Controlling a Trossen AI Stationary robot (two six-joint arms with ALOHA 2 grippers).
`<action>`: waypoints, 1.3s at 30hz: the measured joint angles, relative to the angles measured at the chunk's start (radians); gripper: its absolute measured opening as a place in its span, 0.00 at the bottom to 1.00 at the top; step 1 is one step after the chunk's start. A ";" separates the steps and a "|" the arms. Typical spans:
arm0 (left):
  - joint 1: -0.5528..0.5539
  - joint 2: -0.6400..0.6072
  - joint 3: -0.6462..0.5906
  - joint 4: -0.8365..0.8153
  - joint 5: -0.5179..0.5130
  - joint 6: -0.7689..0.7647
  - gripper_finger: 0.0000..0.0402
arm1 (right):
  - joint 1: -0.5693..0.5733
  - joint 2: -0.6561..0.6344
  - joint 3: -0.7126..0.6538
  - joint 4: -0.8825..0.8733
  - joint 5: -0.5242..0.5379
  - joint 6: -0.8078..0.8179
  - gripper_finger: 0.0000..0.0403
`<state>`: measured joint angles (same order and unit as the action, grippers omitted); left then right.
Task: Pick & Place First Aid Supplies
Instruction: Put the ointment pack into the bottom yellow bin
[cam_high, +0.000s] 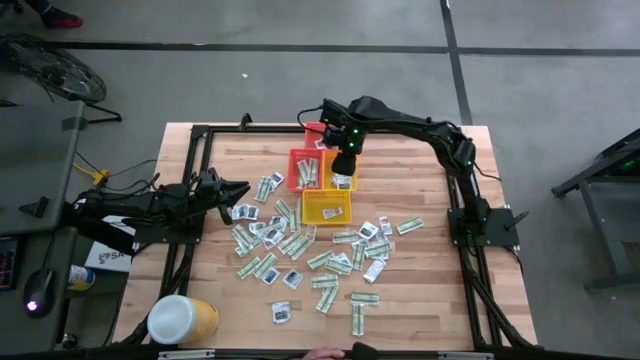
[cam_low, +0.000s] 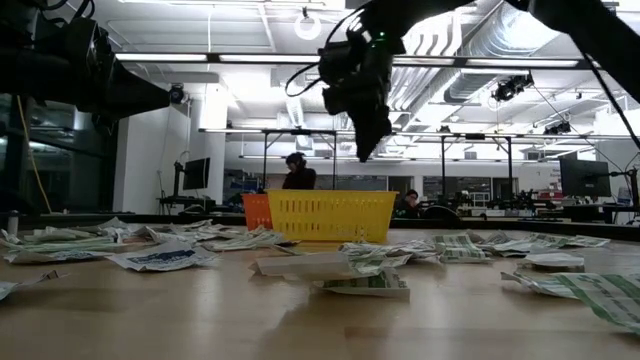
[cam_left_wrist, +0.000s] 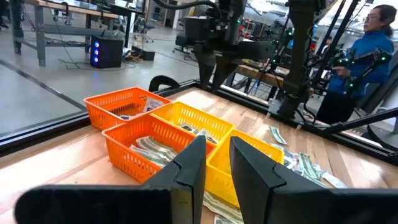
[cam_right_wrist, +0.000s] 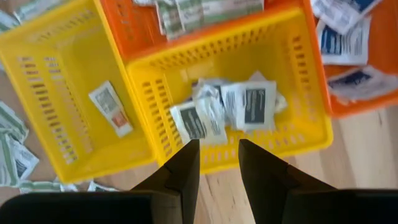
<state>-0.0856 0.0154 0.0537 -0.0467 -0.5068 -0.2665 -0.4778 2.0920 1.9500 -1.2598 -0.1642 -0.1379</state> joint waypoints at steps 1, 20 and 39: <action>0.000 0.000 0.000 0.000 0.000 0.000 0.18 | 0.000 -0.018 -0.029 0.007 0.000 0.000 0.26; 0.000 0.000 0.000 0.000 0.000 0.000 0.18 | 0.103 -0.520 -0.850 0.255 0.013 0.319 0.26; 0.000 0.000 0.000 0.000 0.000 0.000 0.18 | 0.245 -0.527 -1.044 0.428 0.106 0.636 0.27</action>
<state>-0.0856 0.0151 0.0536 -0.0467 -0.5072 -0.2665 -0.2325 1.5646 0.9060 -0.8320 -0.0587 0.4978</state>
